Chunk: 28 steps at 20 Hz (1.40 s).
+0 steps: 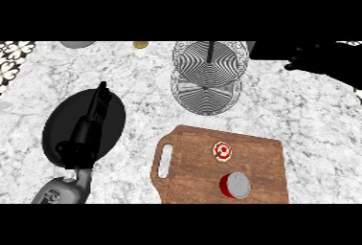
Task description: Pick the cupcake from the cutting board and place it in the tiered basket
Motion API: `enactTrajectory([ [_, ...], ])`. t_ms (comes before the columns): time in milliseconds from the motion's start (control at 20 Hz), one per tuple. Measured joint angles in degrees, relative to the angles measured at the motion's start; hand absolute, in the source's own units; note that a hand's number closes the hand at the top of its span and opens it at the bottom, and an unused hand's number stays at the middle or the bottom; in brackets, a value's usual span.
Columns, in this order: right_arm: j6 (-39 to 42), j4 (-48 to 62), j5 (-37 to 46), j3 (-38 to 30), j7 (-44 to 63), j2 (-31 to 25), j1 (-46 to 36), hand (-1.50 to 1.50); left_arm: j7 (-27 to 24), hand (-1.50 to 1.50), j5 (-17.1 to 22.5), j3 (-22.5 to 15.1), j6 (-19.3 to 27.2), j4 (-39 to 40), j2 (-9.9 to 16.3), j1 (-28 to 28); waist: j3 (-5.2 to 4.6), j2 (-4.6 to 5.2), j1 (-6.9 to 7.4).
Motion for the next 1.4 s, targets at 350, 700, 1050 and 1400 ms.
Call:
enactTrajectory([
  [350,0.68,-17.86,17.1,-1.72,-0.36,-1.64,-3.4,-1.5,0.18,0.0,0.01,0.22,-0.09,1.44,-0.59,-0.45,0.0,-0.22,-0.36],
  [700,0.17,-30.54,34.31,1.02,-2.62,2.84,-0.09,-1.5,-0.19,0.0,-1.1,0.31,0.22,3.4,-2.05,-1.91,-0.1,-0.14,-0.18],
  [1050,-1.74,-35.89,47.61,5.43,-8.15,4.64,3.79,-1.5,-1.25,0.0,-1.4,1.26,-1.3,4.41,-2.44,-1.51,-0.16,-0.23,-0.19],
  [1400,-3.39,-36.97,56.63,11.32,-11.31,1.29,5.34,-1.5,0.26,0.0,-2.49,1.66,-1.32,2.67,-3.0,-1.0,-0.2,-0.31,-0.21],
])
